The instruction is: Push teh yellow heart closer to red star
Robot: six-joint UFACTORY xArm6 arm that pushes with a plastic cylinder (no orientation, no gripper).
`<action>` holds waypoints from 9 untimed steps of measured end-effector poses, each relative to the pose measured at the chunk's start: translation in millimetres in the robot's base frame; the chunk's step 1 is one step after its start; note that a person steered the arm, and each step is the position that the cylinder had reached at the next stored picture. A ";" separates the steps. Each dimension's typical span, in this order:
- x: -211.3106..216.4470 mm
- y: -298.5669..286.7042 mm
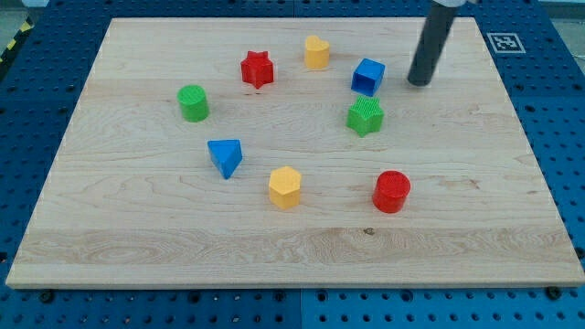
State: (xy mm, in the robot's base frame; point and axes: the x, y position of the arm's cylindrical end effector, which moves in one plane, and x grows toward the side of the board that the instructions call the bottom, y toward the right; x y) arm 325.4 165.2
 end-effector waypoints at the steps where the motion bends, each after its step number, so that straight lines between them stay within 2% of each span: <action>1: -29.3 -35.6; 3: -37.5 -104.3; 6: -39.8 -110.3; 8: -61.7 -117.9; 9: -61.8 -152.4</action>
State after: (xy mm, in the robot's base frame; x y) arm 263.6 12.8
